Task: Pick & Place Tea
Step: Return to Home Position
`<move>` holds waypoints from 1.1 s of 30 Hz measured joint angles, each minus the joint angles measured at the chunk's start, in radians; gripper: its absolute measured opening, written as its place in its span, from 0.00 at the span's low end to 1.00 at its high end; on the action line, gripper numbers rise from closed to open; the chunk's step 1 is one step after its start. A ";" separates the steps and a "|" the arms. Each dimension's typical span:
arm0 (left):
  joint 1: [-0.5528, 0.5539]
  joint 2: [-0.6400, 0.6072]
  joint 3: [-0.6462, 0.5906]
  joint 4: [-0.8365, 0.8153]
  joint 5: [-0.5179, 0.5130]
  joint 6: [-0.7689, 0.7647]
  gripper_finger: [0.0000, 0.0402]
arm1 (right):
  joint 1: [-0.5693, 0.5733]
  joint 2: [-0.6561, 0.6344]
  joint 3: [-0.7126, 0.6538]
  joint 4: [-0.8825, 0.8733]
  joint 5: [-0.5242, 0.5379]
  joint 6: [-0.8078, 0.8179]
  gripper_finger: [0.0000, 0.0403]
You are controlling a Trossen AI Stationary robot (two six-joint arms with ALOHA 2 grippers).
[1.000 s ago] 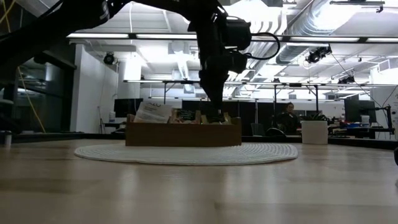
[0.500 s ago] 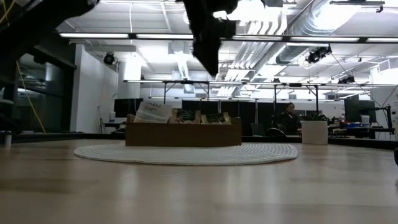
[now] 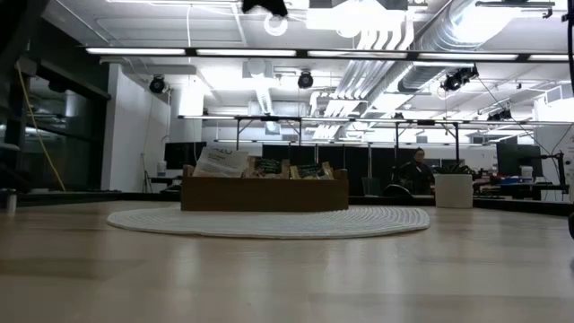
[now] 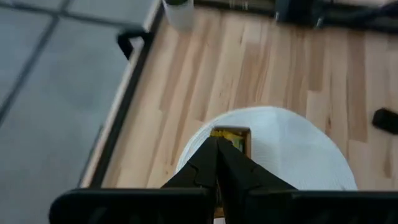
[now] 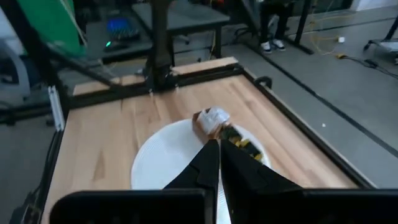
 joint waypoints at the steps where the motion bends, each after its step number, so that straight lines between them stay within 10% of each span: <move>1: 0.004 -0.029 0.000 0.000 -0.001 0.002 0.01 | 0.005 -0.016 0.000 -0.018 0.014 0.010 0.03; 10: 0.003 -0.409 -0.242 0.070 -0.027 -0.005 0.00 | 0.013 -0.158 -0.040 -0.101 0.136 0.040 0.03; 25: 0.003 -1.384 -1.618 0.942 0.019 -0.418 0.00 | -0.097 -0.683 -0.781 0.807 0.358 -0.257 0.03; 33: 0.003 -1.571 -1.995 1.258 0.003 -0.557 0.00 | -0.259 -0.806 -0.987 1.055 0.222 -0.355 0.03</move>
